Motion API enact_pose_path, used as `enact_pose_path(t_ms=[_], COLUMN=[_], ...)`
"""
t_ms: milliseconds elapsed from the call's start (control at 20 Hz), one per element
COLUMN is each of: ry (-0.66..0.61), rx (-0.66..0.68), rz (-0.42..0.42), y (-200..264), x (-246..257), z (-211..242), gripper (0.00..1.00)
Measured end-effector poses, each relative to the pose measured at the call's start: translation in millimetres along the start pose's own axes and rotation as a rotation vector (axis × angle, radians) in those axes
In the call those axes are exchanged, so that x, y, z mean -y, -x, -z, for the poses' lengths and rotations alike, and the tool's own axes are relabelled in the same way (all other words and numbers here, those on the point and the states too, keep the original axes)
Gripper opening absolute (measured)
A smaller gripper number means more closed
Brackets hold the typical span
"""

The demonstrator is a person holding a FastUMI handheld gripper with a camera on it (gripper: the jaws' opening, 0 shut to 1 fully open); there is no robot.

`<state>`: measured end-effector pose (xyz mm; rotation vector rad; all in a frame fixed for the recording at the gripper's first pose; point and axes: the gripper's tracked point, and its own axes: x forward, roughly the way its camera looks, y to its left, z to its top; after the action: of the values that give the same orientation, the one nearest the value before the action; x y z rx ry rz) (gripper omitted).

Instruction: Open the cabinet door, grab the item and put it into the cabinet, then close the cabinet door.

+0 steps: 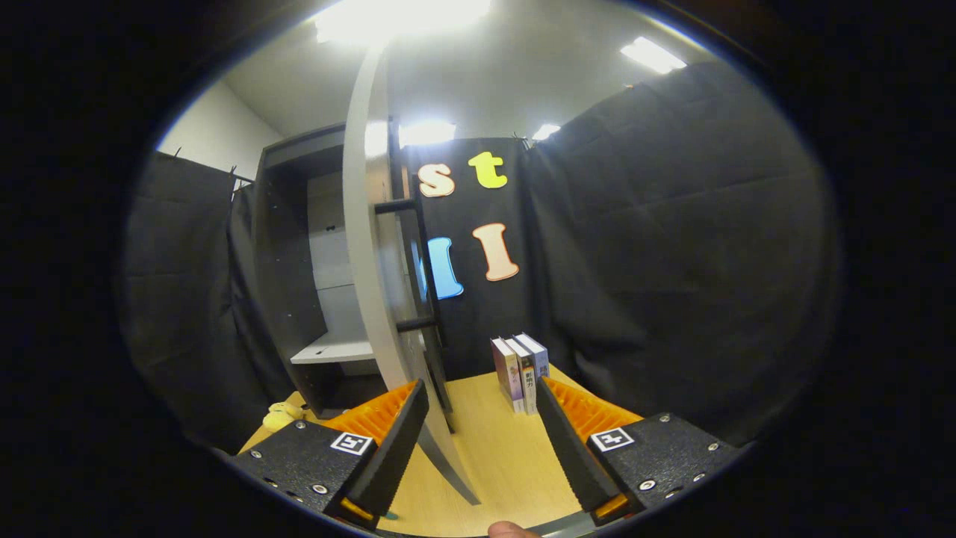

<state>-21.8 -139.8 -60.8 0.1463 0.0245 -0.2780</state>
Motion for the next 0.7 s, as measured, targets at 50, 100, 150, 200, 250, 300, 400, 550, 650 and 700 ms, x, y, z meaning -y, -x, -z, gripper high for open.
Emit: enact_pose_path(t_ms=[50, 100, 150, 200, 250, 300, 400, 550, 650, 700], ry=[-0.024, -0.043, -0.057, -0.056, -0.04, -0.016, 0.022, 0.06, 0.103, 0.122], rx=[-0.009, -0.015, -0.017, -0.014, -0.013, -0.021, -0.06, -0.08, -0.053, -0.034], rz=[0.009, 0.016, 0.022, 0.025, 0.033, 0.039, 0.008, -0.065, -0.109, -0.133], y=[0.8, 4.6, 9.0, 11.5, 14.4, 16.3, 20.3, 34.2, 38.9, 41.5], x=[2.1, 0.9, -2.6, -7.5, -10.3, -14.9, -35.7, -80.4, -112.8, -128.5], z=[12.5, 25.7, 41.1, 57.2, 75.8, 98.3, 146.7, 204.9, 230.8, 238.5], gripper=[0.91, 0.92, 0.92, 0.93, 0.93, 0.93, 0.93, 0.93, 0.93, 0.93])
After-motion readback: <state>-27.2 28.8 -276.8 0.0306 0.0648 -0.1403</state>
